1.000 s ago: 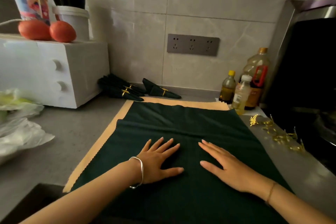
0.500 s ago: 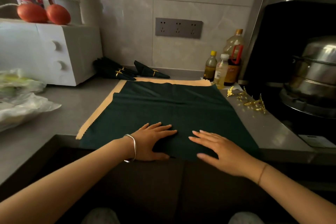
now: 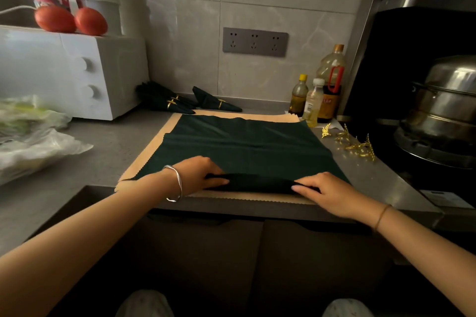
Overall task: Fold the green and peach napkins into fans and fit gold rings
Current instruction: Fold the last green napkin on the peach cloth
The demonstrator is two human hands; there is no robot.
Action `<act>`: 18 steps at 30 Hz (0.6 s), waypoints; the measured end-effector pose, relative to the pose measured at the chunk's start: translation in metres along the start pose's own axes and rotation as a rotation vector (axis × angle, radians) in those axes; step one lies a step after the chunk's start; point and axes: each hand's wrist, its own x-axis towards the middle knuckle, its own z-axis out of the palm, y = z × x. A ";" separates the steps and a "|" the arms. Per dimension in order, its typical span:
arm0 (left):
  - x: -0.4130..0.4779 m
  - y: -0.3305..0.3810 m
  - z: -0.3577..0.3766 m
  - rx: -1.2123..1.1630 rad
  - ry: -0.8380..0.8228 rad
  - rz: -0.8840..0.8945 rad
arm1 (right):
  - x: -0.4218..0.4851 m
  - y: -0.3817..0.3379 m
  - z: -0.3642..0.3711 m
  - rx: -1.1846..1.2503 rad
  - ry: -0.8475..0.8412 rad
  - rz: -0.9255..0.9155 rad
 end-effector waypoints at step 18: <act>0.018 -0.048 -0.093 -0.611 -0.654 -0.200 | 0.032 0.027 -0.099 0.419 -0.611 0.243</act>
